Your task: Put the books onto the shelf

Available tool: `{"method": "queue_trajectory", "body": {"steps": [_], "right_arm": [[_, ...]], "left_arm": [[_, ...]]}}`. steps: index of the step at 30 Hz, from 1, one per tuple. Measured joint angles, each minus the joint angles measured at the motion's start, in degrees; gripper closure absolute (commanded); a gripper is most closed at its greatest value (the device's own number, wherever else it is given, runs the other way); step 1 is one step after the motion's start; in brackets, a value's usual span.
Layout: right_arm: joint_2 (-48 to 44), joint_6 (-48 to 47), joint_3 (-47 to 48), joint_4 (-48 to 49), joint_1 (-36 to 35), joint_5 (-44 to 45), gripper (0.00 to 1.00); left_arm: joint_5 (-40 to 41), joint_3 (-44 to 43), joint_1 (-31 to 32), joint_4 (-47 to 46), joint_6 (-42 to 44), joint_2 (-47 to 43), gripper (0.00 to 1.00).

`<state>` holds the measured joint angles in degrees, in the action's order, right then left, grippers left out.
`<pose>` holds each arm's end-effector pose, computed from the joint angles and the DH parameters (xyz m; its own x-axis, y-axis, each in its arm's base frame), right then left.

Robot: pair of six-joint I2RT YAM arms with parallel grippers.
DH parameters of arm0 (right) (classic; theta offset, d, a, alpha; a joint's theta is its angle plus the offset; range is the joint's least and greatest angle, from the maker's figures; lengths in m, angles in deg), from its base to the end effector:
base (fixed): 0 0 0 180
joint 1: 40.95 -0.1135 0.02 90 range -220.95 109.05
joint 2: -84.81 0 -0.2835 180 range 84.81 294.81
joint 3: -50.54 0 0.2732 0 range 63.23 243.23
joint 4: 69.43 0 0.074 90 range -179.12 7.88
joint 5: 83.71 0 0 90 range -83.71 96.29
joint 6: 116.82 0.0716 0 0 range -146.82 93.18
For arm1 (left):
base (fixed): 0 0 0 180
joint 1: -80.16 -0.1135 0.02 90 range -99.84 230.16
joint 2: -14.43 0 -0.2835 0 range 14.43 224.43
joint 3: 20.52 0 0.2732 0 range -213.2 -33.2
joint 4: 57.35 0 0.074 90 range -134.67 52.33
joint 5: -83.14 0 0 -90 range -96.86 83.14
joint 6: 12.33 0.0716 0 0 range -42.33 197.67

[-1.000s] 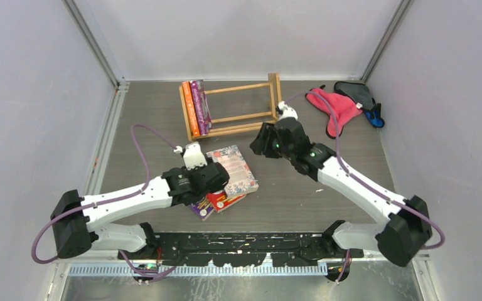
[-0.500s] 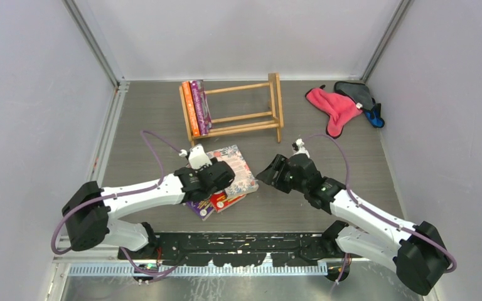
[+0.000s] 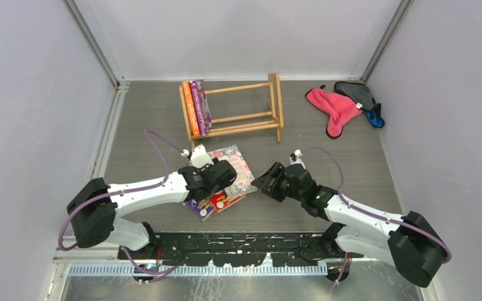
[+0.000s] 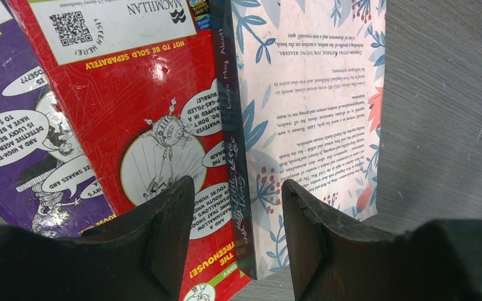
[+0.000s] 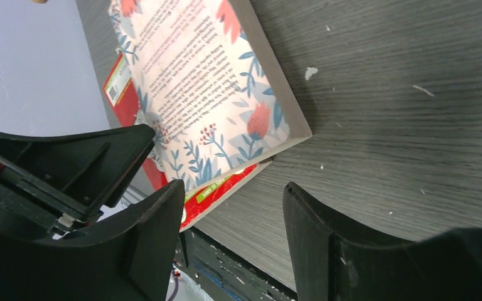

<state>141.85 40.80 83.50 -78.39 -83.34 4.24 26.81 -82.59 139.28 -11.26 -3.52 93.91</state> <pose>0.1735 0.1618 0.1605 -0.7968 0.5239 -0.3011 0.1074 0.6132 0.7826 0.1822 -0.2273 0.1909 -0.6507 -0.5143 -0.5586 -0.3639 0.8569 -0.3649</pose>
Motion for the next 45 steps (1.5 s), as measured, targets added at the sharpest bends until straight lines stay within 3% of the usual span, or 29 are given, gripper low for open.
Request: {"method": "queue_trajectory", "body": {"steps": [15, 31, 40, 45], "right_arm": [[9.11, 6.71, -3.72, 11.93, -5.2, 3.48, 0.34], [20.0, 13.57, -6.95, 29.27, -9.44, 9.62, 0.23], [23.67, 19.34, -5.57, 32.09, -18.45, 19.96, 0.22], [25.18, 23.41, -5.42, 33.03, -19.87, 26.01, 0.23]], "left_arm": [[-1.53, -0.63, -0.07, 1.66, -1.44, 0.96, 0.48], [-2.71, -0.63, -0.13, 3.15, -2.6, 0.96, 0.48], [-3.19, -0.63, -0.33, 3.17, -2.58, 0.96, 0.48], [-3.52, -0.63, -0.5, 3.19, -2.49, 0.85, 0.48]]}}
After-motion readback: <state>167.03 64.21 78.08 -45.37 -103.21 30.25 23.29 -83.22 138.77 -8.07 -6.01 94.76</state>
